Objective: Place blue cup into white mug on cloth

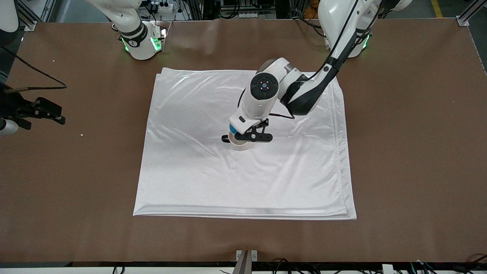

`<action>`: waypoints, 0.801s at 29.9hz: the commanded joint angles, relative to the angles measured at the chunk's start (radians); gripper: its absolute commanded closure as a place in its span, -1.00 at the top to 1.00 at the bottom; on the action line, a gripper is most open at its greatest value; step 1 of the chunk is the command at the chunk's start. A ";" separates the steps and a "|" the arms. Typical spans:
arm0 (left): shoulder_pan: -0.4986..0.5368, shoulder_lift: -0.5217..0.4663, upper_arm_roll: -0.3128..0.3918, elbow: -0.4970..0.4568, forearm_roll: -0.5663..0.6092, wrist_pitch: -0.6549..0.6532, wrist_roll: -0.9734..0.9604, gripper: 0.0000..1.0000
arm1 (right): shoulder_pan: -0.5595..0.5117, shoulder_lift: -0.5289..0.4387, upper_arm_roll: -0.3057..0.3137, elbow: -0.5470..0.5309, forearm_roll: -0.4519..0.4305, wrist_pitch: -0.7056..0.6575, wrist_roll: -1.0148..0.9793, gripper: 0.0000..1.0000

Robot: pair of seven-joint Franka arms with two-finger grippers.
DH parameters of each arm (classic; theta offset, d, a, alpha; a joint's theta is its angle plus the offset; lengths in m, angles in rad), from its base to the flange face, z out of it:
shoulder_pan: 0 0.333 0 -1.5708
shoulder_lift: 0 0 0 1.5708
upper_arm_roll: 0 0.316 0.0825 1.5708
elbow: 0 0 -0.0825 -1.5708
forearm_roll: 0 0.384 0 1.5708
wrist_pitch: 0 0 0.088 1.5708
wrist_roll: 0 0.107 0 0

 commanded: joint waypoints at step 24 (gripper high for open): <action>0.001 0.011 0.029 0.031 0.035 0.060 0.013 1.00 | -0.009 -0.178 0.016 -0.148 0.012 0.001 0.161 1.00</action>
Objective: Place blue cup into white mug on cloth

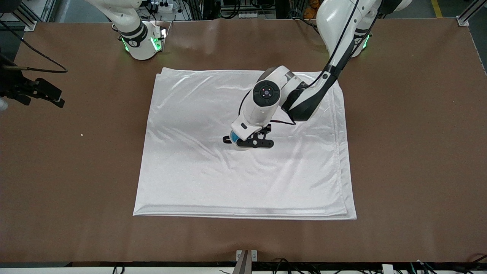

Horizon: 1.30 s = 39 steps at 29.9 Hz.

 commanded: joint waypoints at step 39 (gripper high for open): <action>0.298 -0.245 0.005 0.062 0.049 -0.026 0.198 1.00 | 0.133 -0.017 -0.133 -0.030 0.013 0.030 0.001 1.00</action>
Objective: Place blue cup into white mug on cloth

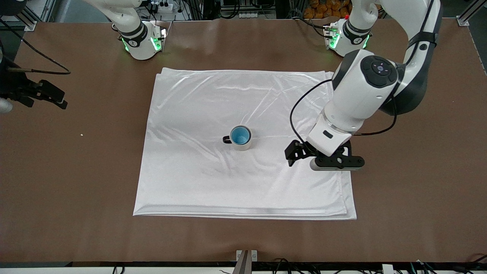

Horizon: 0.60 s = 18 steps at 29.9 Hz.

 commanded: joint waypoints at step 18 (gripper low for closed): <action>0.186 -0.122 0.002 -0.002 0.023 -0.262 0.093 1.00 | 0.013 -0.008 -0.092 -0.019 0.008 0.010 0.001 1.00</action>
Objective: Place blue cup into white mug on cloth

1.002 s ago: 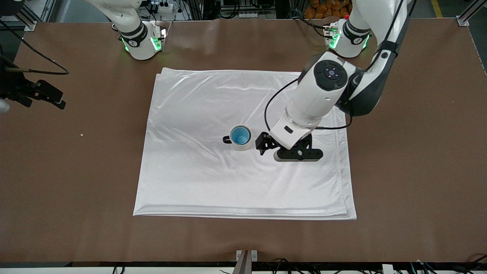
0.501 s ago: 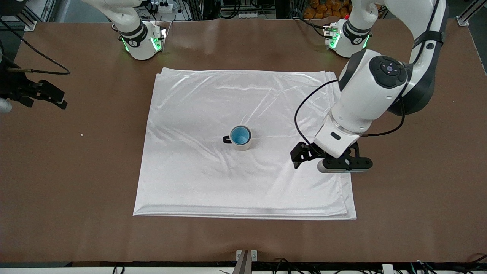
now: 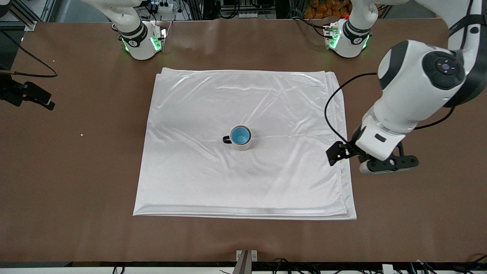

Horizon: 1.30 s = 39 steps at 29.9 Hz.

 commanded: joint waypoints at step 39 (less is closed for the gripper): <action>0.168 -0.152 0.083 0.046 -0.012 -0.390 0.275 1.00 | 0.001 -0.008 0.005 -0.014 0.009 0.026 0.001 1.00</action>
